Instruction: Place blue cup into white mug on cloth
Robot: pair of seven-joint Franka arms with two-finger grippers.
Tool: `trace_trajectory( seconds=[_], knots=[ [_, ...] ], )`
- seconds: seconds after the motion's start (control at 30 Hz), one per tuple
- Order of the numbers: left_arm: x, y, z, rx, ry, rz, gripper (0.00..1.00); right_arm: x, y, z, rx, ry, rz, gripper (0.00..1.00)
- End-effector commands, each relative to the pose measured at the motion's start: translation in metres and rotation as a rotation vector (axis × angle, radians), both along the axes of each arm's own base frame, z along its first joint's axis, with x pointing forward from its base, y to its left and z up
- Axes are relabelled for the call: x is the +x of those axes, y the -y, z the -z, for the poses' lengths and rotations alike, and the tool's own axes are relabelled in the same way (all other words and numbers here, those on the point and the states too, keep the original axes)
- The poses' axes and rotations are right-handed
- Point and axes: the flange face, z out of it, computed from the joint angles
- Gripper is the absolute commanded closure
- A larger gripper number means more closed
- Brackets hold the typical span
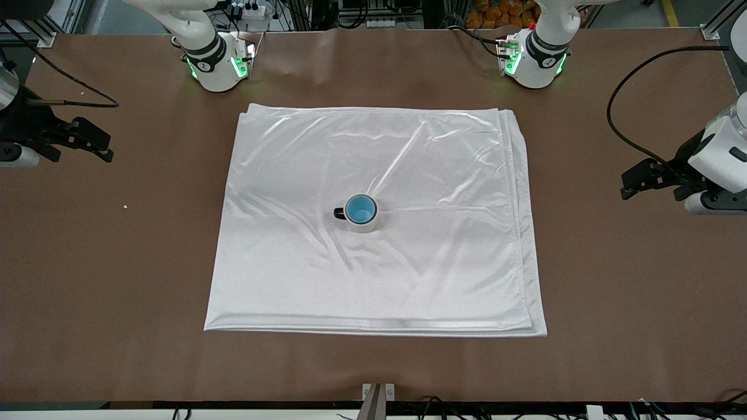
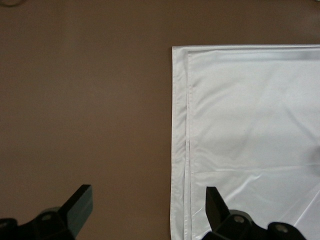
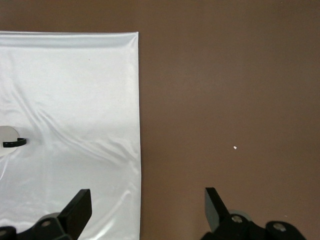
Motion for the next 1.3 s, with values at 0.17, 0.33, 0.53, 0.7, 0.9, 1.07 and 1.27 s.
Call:
trace_trajectory(
  seconds=[0.17,0.33,0.53,0.7,0.9,1.07,1.27],
  knots=[
    [-0.021,-0.004,-0.007,-0.012,-0.009,0.008,0.00,-0.008,-0.002,-0.002,0.008,0.006,0.016,0.00],
    [-0.026,-0.010,-0.011,-0.012,-0.006,-0.003,0.00,-0.008,-0.002,-0.001,0.008,0.004,0.016,0.00],
    [-0.037,-0.007,-0.019,-0.009,0.005,-0.001,0.00,-0.008,-0.002,-0.001,0.008,0.004,0.016,0.00],
    [-0.038,-0.006,-0.020,-0.009,0.005,-0.005,0.00,-0.007,-0.002,0.000,0.008,0.001,0.016,0.00],
    [-0.038,-0.008,-0.021,-0.009,0.007,-0.001,0.00,-0.007,-0.002,0.000,0.009,0.001,0.015,0.00],
    [-0.038,-0.007,-0.023,-0.011,0.010,-0.007,0.00,-0.007,-0.003,0.000,0.009,0.001,0.013,0.00],
    [-0.038,-0.005,-0.023,-0.026,0.010,-0.012,0.00,-0.007,-0.003,0.001,0.009,-0.002,0.013,0.00]
  ],
)
